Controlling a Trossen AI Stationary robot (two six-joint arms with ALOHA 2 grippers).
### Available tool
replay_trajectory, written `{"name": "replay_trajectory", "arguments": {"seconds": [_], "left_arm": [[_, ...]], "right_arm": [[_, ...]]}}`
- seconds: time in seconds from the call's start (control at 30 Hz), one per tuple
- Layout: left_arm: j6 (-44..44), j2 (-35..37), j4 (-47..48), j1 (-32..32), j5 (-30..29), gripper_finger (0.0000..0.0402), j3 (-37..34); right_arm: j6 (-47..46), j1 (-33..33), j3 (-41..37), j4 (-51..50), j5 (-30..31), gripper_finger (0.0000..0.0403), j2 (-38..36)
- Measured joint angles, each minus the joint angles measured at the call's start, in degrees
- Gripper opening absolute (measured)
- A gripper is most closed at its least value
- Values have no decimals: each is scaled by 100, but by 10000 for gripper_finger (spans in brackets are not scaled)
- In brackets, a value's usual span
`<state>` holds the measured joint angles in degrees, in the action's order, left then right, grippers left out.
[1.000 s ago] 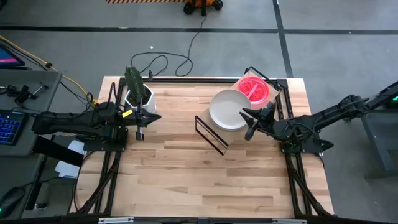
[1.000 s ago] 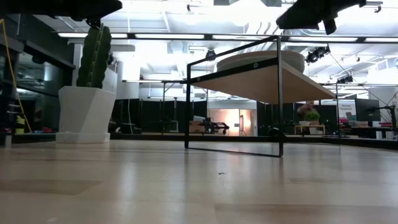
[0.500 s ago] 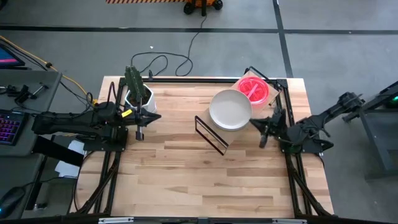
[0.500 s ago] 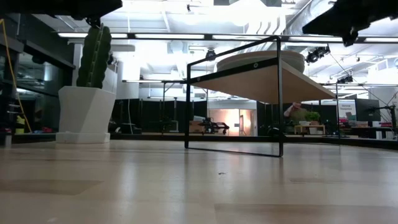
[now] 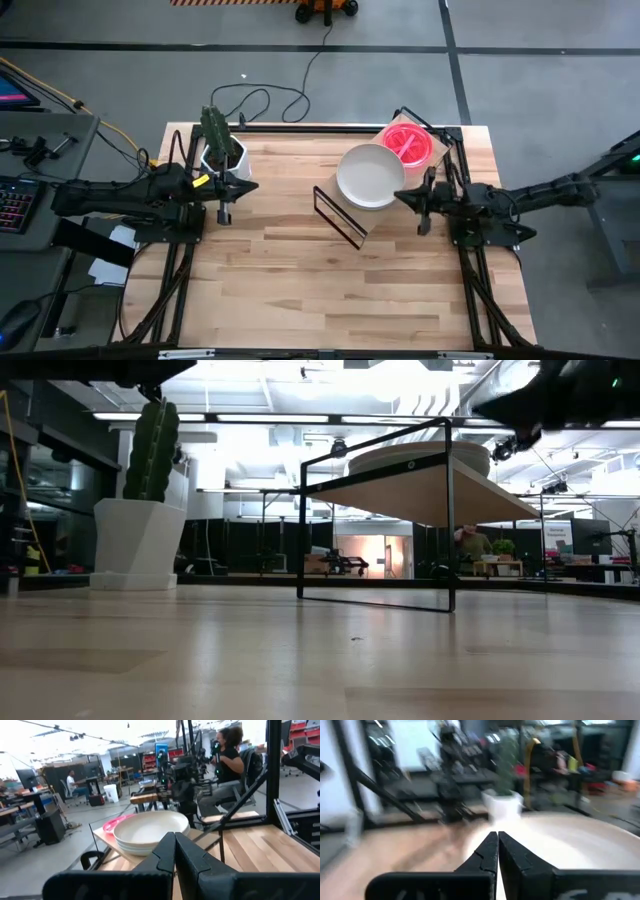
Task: Place and stack plates onto a shelf
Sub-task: Return to Home Position
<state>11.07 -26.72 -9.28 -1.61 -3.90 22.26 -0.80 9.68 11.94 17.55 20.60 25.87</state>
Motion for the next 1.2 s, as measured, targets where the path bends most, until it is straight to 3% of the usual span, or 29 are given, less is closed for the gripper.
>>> {"name": "replay_trajectory", "arguments": {"seconds": [0.13, 0.27, 0.6, 0.77, 1.2], "left_arm": [[-49, -2, 227, 0, 1, 0, 0], [-50, 0, 219, 0, 2, 0, 0], [-46, -2, 115, 0, 2, 0, 0], [-46, 0, 81, 0, 4, 0, 0], [-48, 0, 170, 13, 35, 0, 0]], "right_arm": [[-381, -578, -4, -854, 27, 0, -625], [-636, -702, -6, -1655, -449, 0, -1344], [-367, -584, -924, -900, -770, 0, -2523], [-341, -582, -1101, -892, -1450, 0, -2560], [24, -582, -1138, -1608, -1647, 0, -2464]]}}
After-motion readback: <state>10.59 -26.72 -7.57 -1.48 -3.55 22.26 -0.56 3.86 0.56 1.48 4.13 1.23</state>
